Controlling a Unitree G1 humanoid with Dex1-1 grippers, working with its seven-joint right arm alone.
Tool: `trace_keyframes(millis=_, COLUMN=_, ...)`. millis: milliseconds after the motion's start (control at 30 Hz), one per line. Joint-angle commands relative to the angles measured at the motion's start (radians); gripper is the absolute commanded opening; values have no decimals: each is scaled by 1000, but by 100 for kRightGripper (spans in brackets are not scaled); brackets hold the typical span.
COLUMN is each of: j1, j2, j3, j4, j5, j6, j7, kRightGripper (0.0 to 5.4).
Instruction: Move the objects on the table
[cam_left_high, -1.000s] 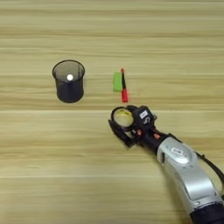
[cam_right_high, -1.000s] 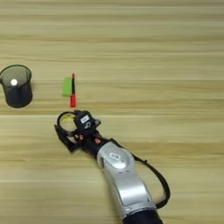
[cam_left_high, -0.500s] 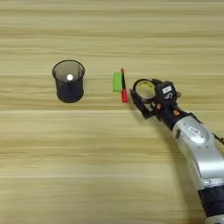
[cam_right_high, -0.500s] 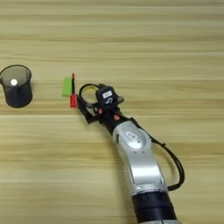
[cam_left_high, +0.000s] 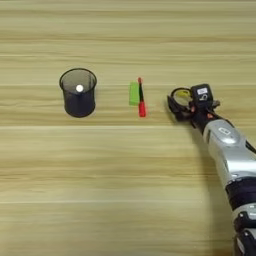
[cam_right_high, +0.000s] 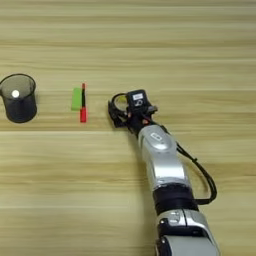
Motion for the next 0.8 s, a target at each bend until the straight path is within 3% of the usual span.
trace_keyframes(millis=33, j1=-118, j2=-29, j3=-9, j4=46, j5=5, j6=-63, j7=2, kRightGripper=402)
trace_keyframes(millis=333, j1=-145, j2=-28, j3=-2, j4=141, j5=-3, j6=-109, j7=6, kRightGripper=401)
trace_keyframes(millis=567, j1=-145, j2=-25, j3=2, j4=153, j5=-8, j6=-123, j7=1, kRightGripper=498)
trace_keyframes(millis=600, j1=-143, j2=-25, j3=3, j4=148, j5=-9, j6=-125, j7=0, kRightGripper=534)
trace_keyframes(millis=800, j1=-92, j2=-19, j3=9, j4=7, j5=-20, j6=-142, j7=-28, kRightGripper=538)
